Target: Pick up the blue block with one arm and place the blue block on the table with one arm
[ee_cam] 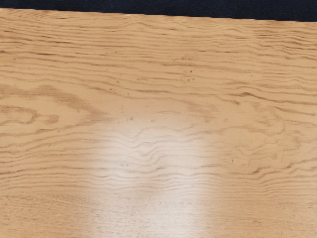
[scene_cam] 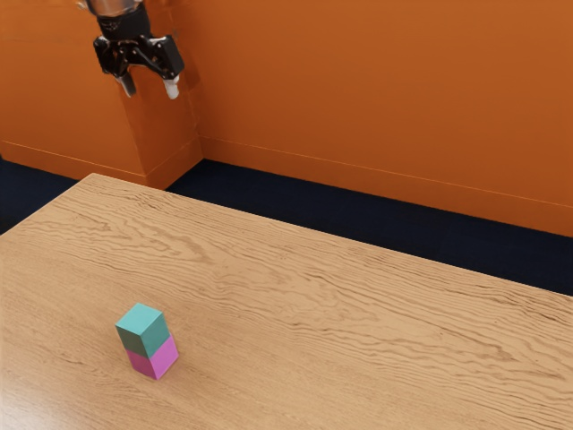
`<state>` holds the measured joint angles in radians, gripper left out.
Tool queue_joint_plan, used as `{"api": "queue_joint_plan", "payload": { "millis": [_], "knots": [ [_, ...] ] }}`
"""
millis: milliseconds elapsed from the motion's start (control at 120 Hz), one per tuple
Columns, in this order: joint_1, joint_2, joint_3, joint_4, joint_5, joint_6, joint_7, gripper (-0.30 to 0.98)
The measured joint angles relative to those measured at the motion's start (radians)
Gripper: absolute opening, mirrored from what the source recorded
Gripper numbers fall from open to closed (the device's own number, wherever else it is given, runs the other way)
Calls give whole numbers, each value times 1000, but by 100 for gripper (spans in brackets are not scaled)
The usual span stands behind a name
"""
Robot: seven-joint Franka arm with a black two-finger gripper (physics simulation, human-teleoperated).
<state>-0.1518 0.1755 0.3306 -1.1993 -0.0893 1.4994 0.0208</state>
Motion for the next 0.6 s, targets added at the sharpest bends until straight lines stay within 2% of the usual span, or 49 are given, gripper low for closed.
{"api": "queue_joint_plan", "payload": {
  "millis": [33, 67, 192, 250, 350, 458, 600],
  "knots": [
    [104, 31, 65, 70, -29, -24, 10, 67],
    [166, 47, 101, 109, -52, -45, 19, 67],
    [196, 65, 136, 149, -97, -98, 50, 67],
    [167, -4, 139, 173, -93, -120, 63, 67],
    [2, -142, 141, 185, -18, -149, 81, 67],
    [-63, -64, 152, 151, 31, -166, 97, 66],
    [-21, -48, 160, 40, 55, -142, 118, 66]
  ]
}}
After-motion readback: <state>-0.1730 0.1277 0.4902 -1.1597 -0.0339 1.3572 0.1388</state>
